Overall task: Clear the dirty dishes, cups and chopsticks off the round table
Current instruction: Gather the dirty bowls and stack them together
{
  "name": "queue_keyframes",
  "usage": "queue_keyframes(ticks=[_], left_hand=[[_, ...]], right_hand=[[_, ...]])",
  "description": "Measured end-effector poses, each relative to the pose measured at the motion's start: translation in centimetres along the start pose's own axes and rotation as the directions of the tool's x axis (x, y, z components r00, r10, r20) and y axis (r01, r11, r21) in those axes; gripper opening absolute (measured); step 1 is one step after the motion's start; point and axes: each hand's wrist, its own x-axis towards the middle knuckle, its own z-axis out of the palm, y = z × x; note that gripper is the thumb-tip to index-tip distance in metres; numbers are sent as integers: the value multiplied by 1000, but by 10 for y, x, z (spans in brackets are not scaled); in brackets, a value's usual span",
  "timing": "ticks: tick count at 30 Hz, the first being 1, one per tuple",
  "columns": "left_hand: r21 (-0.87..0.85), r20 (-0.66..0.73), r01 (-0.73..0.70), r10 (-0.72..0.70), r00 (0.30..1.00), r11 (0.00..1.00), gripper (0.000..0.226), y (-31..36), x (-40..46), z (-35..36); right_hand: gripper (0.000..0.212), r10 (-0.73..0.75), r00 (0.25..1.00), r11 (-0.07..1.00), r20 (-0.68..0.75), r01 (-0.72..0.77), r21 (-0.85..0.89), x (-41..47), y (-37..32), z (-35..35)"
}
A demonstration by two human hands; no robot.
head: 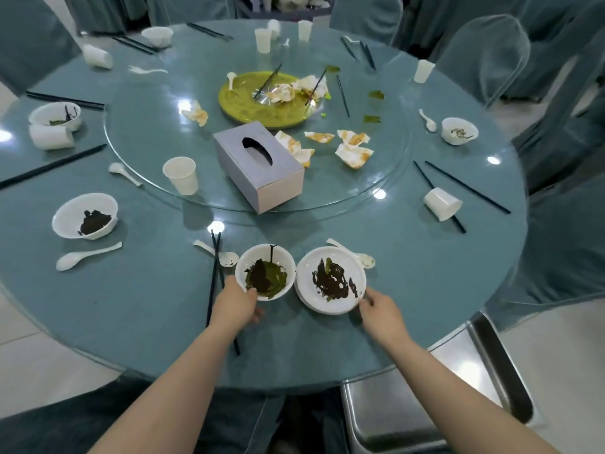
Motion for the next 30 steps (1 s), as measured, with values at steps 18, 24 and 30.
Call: queue_keyframes(ticks=[18, 24, 30], left_hand=[[-219, -111, -66, 42, 993, 973, 31, -36, -79, -82], [-273, -234, -156, 92, 968, 949, 28, -63, -121, -170], [-290, -370, -250, 133, 920, 924, 28, -119, -182, -269]], right_hand=[[27, -158, 987, 950, -9, 154, 271, -47, -76, 36], [27, -291, 954, 896, 70, 246, 369, -90, -161, 70], [24, -417, 903, 834, 103, 335, 439, -165, -247, 124]])
